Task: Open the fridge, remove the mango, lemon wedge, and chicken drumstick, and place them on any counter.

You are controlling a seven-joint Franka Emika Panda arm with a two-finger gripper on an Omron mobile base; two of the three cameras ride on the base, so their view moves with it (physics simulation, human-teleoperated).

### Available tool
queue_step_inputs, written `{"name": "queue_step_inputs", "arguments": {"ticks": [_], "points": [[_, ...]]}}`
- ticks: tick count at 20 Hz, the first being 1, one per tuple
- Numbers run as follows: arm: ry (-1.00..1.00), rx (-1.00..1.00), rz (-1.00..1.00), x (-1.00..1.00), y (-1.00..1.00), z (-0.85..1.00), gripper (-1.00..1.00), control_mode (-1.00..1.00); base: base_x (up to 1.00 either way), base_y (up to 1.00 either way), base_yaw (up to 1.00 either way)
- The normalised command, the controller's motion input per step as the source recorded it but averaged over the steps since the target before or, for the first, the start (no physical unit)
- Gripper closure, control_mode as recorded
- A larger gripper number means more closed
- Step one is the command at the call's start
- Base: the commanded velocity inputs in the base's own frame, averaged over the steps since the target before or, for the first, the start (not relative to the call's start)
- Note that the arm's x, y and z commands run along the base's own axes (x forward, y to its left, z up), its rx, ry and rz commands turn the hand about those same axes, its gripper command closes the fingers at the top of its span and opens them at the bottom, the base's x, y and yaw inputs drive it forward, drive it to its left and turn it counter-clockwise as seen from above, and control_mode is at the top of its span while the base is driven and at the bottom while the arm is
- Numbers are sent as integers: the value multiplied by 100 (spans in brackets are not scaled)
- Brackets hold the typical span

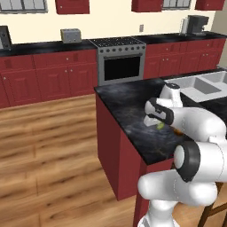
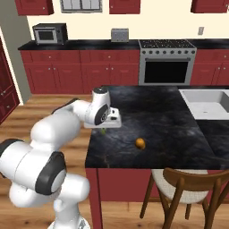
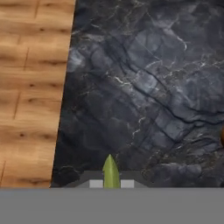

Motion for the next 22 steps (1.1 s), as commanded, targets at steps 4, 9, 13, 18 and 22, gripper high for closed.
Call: {"name": "queue_step_inputs", "arguments": {"ticks": [4, 9, 13, 18, 22], "points": [[16, 0, 0, 63, -9, -54, 100, -100, 0, 0, 0], [12, 0, 0, 43, -8, -53, 100, -100, 0, 0, 0], [8, 0, 0, 32, -7, -53, 100, -100, 0, 0, 0], [6, 0, 0, 31, -7, -56, 100, -100, 0, 0, 0], [5, 0, 0, 23, 0, -41, 100, -100, 0, 0, 0]]}}
